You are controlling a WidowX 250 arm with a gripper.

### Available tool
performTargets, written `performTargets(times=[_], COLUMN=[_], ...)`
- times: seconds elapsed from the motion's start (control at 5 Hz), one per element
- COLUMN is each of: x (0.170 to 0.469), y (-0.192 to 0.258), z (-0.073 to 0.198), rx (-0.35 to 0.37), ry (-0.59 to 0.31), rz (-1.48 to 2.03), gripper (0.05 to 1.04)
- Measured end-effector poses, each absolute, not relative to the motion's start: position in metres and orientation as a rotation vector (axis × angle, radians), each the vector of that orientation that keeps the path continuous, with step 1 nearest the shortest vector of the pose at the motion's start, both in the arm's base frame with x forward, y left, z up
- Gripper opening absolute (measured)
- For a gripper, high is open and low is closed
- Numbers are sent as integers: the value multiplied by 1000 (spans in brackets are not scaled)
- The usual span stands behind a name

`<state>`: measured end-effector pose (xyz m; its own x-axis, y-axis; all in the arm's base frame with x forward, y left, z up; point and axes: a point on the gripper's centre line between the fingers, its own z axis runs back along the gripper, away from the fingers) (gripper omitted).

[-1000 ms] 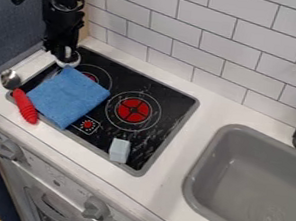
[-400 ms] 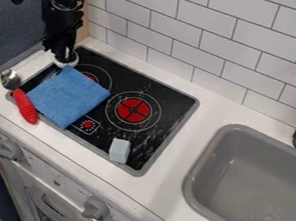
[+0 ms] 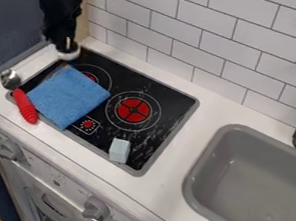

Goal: Move the white mushroom to the lower right side of the burner

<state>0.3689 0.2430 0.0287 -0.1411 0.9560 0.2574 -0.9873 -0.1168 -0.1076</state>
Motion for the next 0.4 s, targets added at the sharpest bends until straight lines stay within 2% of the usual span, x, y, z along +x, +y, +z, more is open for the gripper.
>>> performTargets(times=[0.4], x=[339], y=[184], z=[72], rx=[27], ry=[-329], rz=[1580], gripper=[224])
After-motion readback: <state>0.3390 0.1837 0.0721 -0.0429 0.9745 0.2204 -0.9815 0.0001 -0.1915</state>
